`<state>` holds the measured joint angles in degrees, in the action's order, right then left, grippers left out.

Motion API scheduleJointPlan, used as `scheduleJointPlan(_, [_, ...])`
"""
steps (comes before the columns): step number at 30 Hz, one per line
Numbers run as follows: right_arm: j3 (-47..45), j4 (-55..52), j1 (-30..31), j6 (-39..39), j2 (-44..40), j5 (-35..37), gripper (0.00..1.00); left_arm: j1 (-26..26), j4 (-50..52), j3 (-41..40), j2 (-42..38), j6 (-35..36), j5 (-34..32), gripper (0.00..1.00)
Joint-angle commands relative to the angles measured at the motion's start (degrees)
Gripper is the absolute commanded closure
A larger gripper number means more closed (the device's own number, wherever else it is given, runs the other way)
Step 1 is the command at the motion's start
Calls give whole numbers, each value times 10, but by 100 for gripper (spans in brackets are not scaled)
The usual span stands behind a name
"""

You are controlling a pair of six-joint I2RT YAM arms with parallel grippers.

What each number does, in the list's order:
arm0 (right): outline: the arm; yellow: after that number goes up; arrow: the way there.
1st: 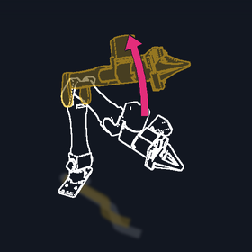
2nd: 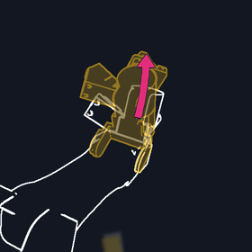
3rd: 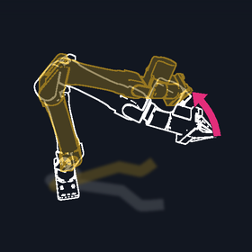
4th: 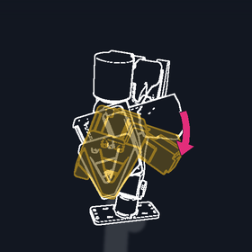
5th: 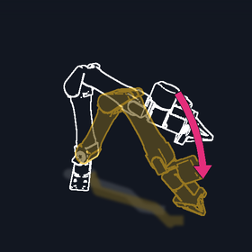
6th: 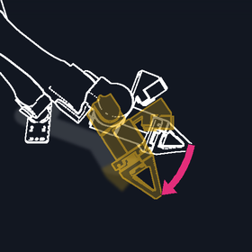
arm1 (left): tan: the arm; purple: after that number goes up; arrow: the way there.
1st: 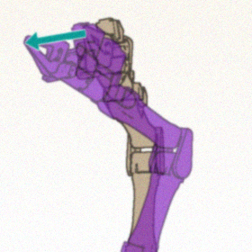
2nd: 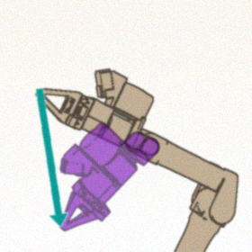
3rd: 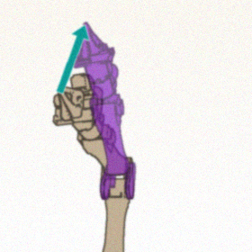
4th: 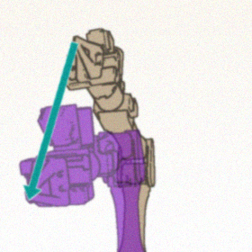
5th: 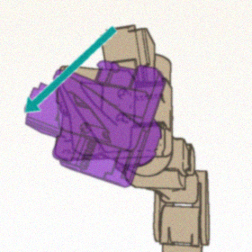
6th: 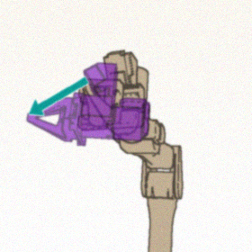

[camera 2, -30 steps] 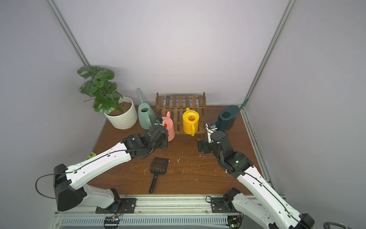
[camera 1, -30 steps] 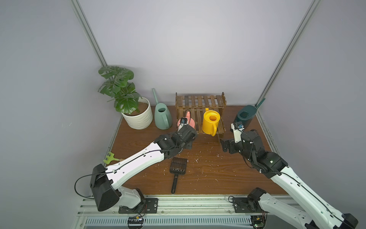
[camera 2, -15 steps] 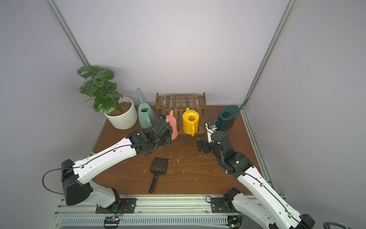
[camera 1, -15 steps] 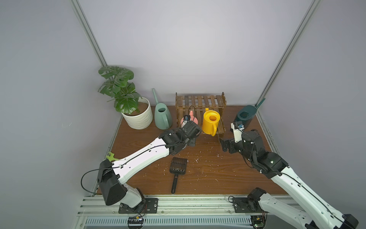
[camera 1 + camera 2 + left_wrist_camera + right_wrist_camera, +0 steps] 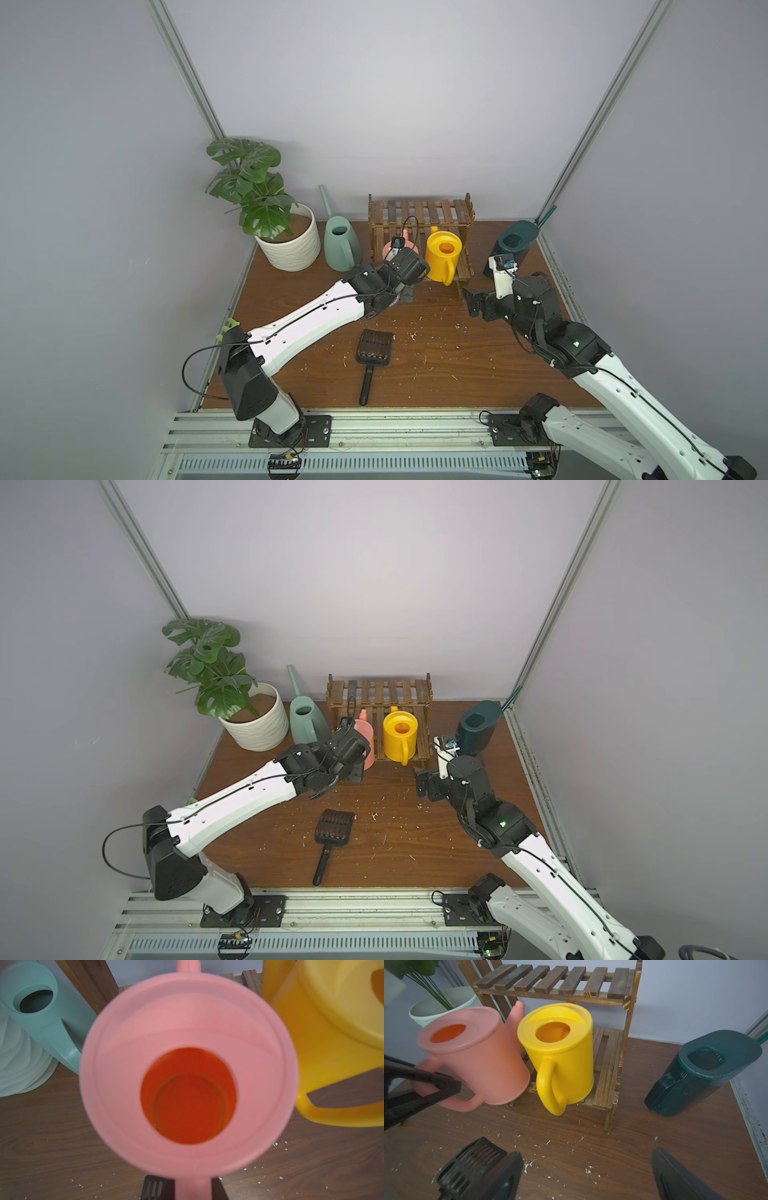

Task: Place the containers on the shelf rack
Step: 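Place the container on the shelf.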

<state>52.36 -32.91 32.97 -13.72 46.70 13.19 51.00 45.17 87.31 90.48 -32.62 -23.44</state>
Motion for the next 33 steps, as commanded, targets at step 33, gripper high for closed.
scheduleJointPlan(33, [-1,1,-3,6,-17,11,1,-42,8,61,80,2,0,92])
